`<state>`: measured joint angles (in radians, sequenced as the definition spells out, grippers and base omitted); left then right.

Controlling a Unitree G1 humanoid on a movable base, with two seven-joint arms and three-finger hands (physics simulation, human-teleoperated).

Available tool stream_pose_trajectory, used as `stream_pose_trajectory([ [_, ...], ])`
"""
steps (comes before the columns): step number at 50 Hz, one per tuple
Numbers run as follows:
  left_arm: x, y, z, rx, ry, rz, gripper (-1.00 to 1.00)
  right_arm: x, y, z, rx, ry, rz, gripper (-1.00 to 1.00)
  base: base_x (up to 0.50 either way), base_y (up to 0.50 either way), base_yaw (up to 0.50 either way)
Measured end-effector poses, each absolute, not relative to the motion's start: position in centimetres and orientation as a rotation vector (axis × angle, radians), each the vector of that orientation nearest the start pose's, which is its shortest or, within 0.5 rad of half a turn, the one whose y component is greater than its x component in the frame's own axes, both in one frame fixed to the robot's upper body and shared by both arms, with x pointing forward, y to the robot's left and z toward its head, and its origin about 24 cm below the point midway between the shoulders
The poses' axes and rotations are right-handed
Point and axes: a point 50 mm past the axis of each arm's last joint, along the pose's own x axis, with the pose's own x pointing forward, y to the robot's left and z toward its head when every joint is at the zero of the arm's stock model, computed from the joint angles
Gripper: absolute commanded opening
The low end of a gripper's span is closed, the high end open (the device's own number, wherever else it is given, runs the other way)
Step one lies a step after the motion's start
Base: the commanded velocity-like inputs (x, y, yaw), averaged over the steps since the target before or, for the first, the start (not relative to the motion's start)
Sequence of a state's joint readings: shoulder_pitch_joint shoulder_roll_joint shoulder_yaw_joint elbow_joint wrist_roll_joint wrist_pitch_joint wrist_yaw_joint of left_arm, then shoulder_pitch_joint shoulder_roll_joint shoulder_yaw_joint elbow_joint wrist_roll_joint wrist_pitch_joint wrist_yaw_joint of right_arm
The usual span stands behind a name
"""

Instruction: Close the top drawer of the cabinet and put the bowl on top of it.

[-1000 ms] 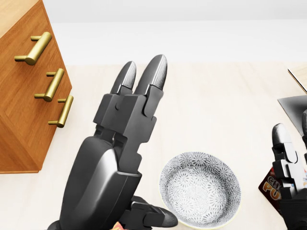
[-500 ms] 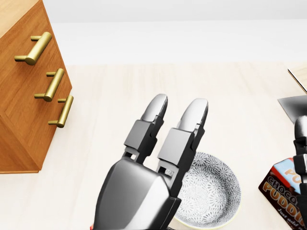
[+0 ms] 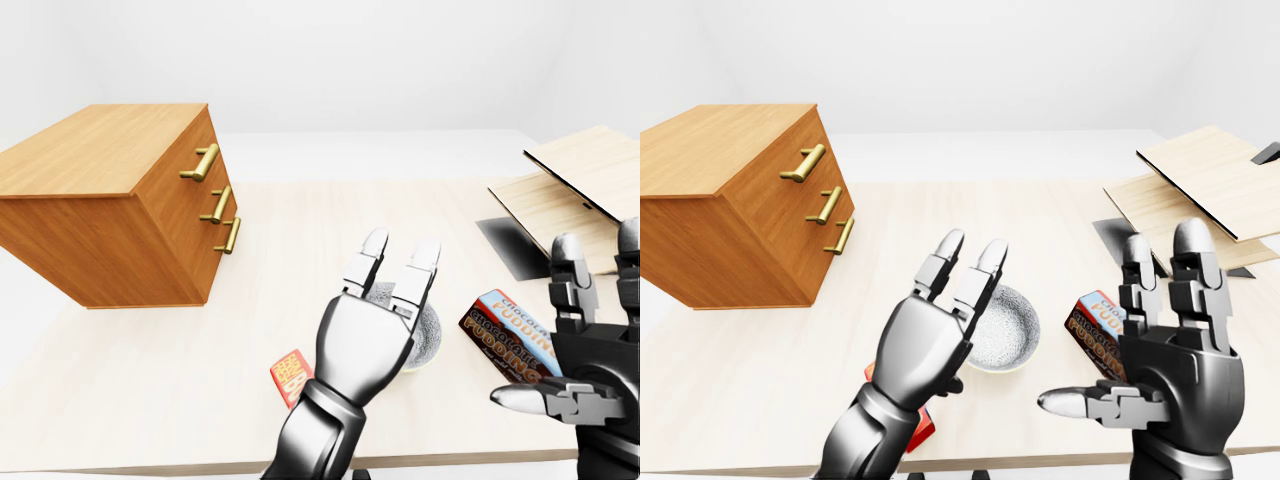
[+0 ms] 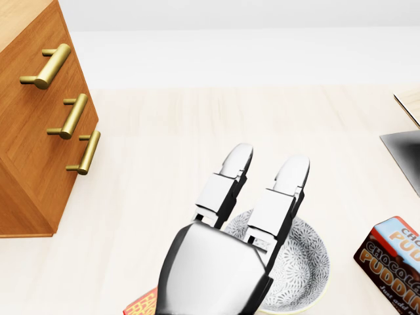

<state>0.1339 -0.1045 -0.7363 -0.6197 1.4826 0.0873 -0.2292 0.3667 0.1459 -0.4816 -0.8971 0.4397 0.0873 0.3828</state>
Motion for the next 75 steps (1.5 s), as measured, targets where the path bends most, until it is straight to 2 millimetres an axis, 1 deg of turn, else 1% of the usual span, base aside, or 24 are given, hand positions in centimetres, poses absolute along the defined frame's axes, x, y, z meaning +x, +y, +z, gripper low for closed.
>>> stream_pose_trajectory([
  [13, 18.3, 0.0, 15.7, 1.212, -0.587, -0.252, 1.00, 12.7, -22.3, 17.0, 0.118, -0.586, -0.077, 1.00, 0.00, 0.00, 0.00],
  [23, 18.9, -0.5, 15.1, 1.269, -0.554, -0.263, 1.00, 12.5, -22.4, 17.2, 0.115, -0.595, -0.079, 1.00, 0.00, 0.00, 0.00],
  [30, 19.1, -0.8, 14.6, 1.299, -0.535, -0.276, 1.00, 12.5, -22.4, 17.2, 0.115, -0.596, -0.080, 1.00, 0.00, 0.00, 0.00],
  [52, 18.8, -1.5, 13.2, 1.356, -0.501, -0.343, 1.00, 12.8, -22.3, 16.9, 0.121, -0.583, -0.077, 1.00, 0.00, 0.00, 0.00],
  [63, 19.2, -1.6, 12.6, 1.354, -0.483, -0.357, 1.00, 12.6, -22.3, 17.2, 0.117, -0.592, -0.077, 1.00, 0.00, 0.00, 0.00],
  [75, 19.7, -1.9, 11.4, 1.352, -0.452, -0.386, 1.00, 12.5, -22.3, 17.3, 0.114, -0.600, -0.078, 1.00, 0.00, 0.00, 0.00],
])
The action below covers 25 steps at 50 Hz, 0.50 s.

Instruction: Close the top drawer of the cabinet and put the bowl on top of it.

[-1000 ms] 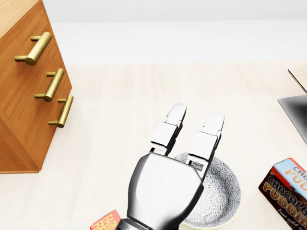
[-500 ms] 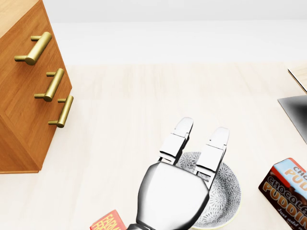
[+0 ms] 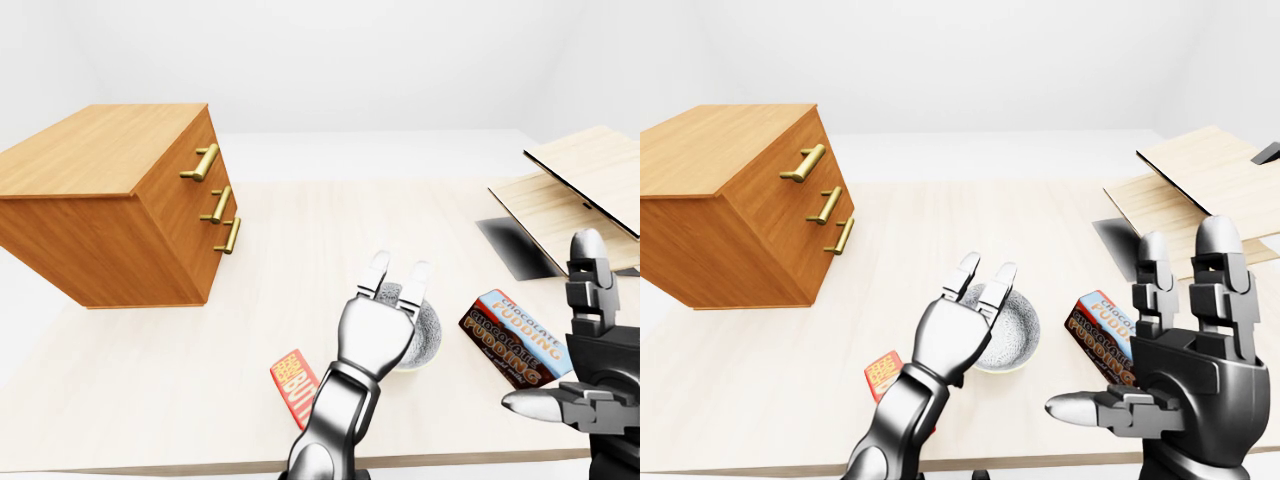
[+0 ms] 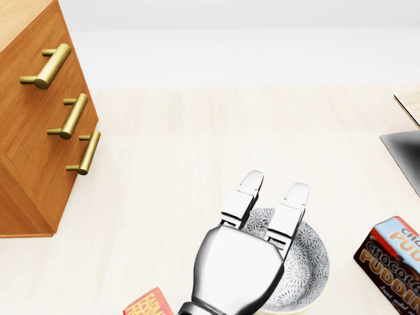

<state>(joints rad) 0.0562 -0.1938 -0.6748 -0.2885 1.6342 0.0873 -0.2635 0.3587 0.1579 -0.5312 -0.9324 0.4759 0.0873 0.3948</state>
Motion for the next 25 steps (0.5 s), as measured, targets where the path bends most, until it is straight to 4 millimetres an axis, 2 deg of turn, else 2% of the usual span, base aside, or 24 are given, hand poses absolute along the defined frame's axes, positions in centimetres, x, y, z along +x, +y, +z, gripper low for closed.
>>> stream_pose_trajectory([
  [25, 19.8, -2.5, 9.6, 1.330, -0.421, -0.449, 1.00, 12.6, -22.4, 17.0, 0.121, -0.587, -0.075, 1.00, 0.00, 0.00, 0.00],
])
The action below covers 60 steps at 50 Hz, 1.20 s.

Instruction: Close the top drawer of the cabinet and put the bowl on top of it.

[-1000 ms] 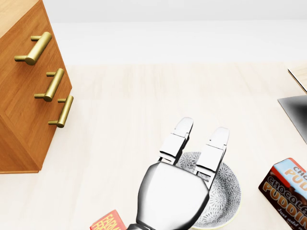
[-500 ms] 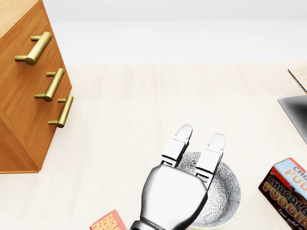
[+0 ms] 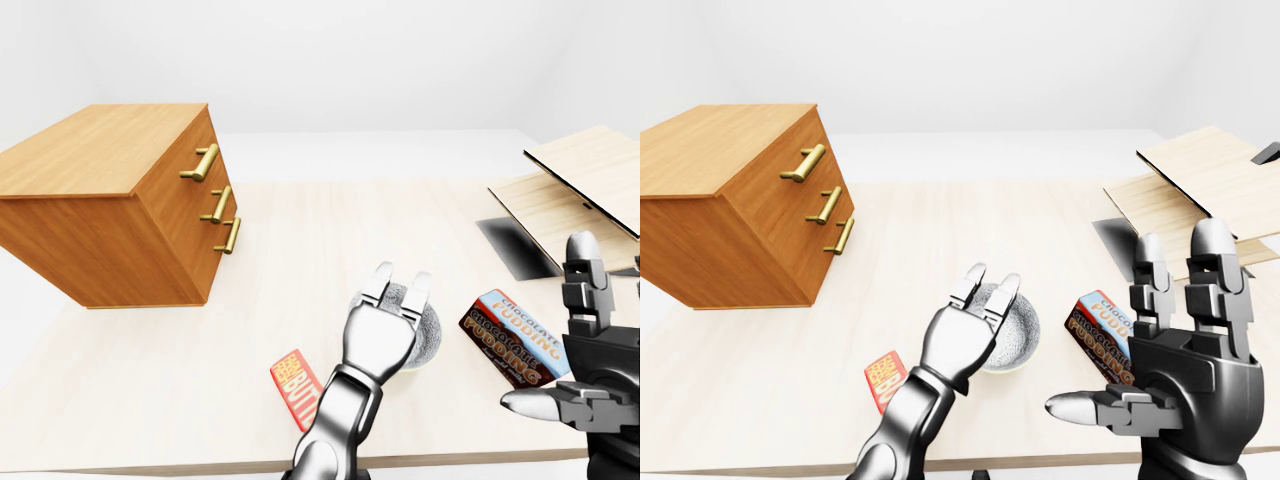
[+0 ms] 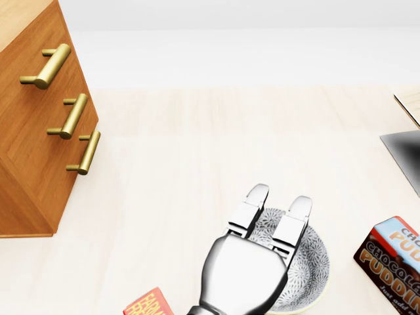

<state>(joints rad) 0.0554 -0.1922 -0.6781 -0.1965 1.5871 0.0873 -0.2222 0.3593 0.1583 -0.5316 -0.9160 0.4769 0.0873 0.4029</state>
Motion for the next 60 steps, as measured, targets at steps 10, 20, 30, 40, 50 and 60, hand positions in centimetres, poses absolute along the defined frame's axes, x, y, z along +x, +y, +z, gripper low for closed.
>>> stream_pose_trajectory([
  [10, 20.2, -2.6, 9.0, 1.325, -0.405, -0.454, 1.00, 12.8, -22.4, 16.9, 0.123, -0.582, -0.072, 1.00, 0.00, 0.00, 0.00],
  [20, 20.8, -2.6, 8.3, 1.320, -0.384, -0.455, 1.00, 12.8, -22.3, 16.8, 0.125, -0.578, -0.070, 1.00, 0.00, 0.00, 0.00],
  [30, 21.3, -2.7, 7.7, 1.308, -0.362, -0.457, 1.00, 12.9, -22.3, 16.8, 0.125, -0.577, -0.070, 1.00, 0.00, 0.00, 0.00],
  [40, 21.3, -3.0, 7.0, 1.300, -0.353, -0.470, 1.00, 12.8, -22.3, 17.0, 0.122, -0.585, -0.072, 1.00, 0.00, 0.00, 0.00],
  [50, 21.1, -3.4, 6.1, 1.297, -0.346, -0.492, 1.00, 12.8, -22.4, 17.0, 0.123, -0.591, -0.075, 1.00, 0.00, 0.00, 0.00],
  [60, 21.0, -3.7, 5.4, 1.294, -0.339, -0.507, 1.00, 12.8, -22.4, 17.0, 0.126, -0.591, -0.075, 1.00, 0.00, 0.00, 0.00],
])
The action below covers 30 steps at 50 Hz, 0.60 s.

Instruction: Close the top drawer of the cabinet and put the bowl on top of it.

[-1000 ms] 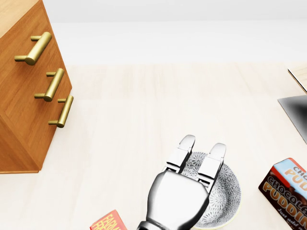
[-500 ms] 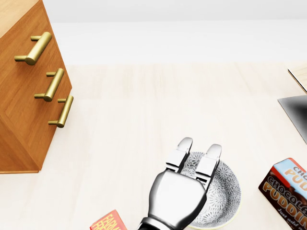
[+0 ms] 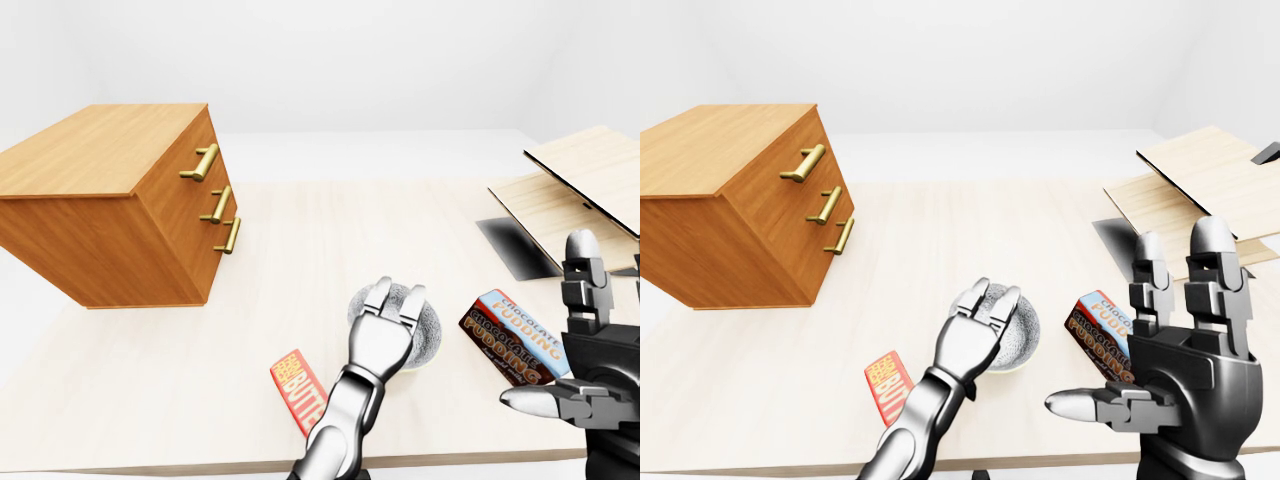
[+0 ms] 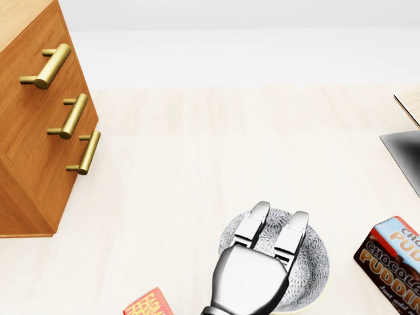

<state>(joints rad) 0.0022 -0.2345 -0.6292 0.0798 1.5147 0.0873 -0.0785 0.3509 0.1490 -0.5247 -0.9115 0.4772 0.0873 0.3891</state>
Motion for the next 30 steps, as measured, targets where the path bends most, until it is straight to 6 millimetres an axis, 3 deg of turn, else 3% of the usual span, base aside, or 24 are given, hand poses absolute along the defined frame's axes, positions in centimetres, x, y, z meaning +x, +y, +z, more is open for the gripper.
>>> stream_pose_trajectory([
  [24, 20.86, -3.99, 4.50, 1.289, -0.325, -0.521, 1.00, 12.78, -22.34, 17.06, 0.126, -0.592, -0.074, 1.00, 0.00, 0.00, 0.00],
  [25, 20.85, -4.00, 4.47, 1.289, -0.325, -0.522, 0.38, 12.79, -22.34, 17.04, 0.126, -0.591, -0.073, 1.00, 0.00, 0.00, 0.00],
  [26, 20.85, -4.01, 4.46, 1.290, -0.325, -0.522, -0.48, 12.80, -22.34, 17.03, 0.126, -0.590, -0.073, 1.00, 0.00, 0.00, 0.00],
  [27, 20.85, -4.01, 4.44, 1.290, -0.325, -0.523, -1.00, 12.82, -22.34, 17.01, 0.126, -0.589, -0.073, 1.00, 0.00, 0.00, 0.00],
  [30, 20.78, -4.04, 4.39, 1.291, -0.323, -0.527, -1.00, 12.83, -22.33, 16.98, 0.127, -0.588, -0.072, 1.00, 0.00, 0.00, 0.00],
])
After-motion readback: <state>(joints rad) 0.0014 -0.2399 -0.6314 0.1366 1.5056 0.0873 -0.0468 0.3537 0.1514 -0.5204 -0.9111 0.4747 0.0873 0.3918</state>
